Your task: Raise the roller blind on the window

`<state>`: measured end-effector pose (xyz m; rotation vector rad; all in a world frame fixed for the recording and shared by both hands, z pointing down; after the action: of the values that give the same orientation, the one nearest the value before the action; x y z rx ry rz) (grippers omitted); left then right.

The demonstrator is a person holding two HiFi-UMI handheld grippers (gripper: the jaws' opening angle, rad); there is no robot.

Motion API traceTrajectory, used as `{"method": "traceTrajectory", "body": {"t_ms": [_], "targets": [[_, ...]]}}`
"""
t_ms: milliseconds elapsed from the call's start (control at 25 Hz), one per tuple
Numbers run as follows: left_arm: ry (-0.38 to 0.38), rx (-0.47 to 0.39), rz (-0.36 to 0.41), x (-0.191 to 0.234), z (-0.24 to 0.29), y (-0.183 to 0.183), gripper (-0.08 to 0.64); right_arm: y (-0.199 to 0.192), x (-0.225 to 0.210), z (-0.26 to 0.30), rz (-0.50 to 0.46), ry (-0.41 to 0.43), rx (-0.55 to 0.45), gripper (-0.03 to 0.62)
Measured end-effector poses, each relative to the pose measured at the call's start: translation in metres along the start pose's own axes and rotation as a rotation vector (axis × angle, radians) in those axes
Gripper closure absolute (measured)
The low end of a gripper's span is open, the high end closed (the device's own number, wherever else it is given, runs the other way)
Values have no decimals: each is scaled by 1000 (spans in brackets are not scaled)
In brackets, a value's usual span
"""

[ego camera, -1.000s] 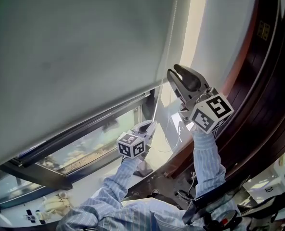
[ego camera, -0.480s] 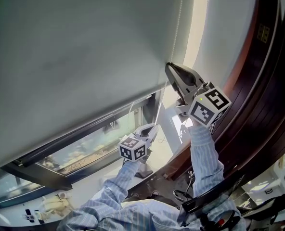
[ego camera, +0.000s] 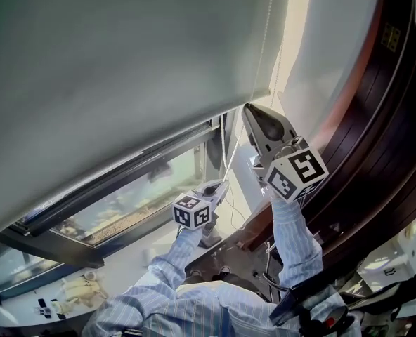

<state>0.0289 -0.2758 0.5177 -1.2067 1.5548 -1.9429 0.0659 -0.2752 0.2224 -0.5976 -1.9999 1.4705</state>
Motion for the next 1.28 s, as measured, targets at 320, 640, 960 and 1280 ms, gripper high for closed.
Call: {"method": "traceTrajectory", "body": {"t_ms": [320, 640, 960, 1280], "targets": [[46, 101, -58, 21, -4, -50, 549, -49, 22, -9, 17, -13, 75, 586], [146, 383, -164, 60, -50, -165, 549, -165, 65, -36, 98, 10, 273, 586], [26, 106, 0, 22, -87, -101, 536, -183, 68, -38, 60, -24, 295, 586], [-133, -220, 253, -49, -77, 94, 428, -186, 66, -32, 65, -33, 290, 586]]}}
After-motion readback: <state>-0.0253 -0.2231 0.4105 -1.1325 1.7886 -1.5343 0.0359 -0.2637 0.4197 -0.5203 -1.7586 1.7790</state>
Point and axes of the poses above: the fingertips, and each gripper's own axes: z forward along the fingers, x to its left, y out of its top, the point moved 3 cm from there along -z, backward along the fingers, and after that the axes turned 1 degree about z, right-handed, at the moved point
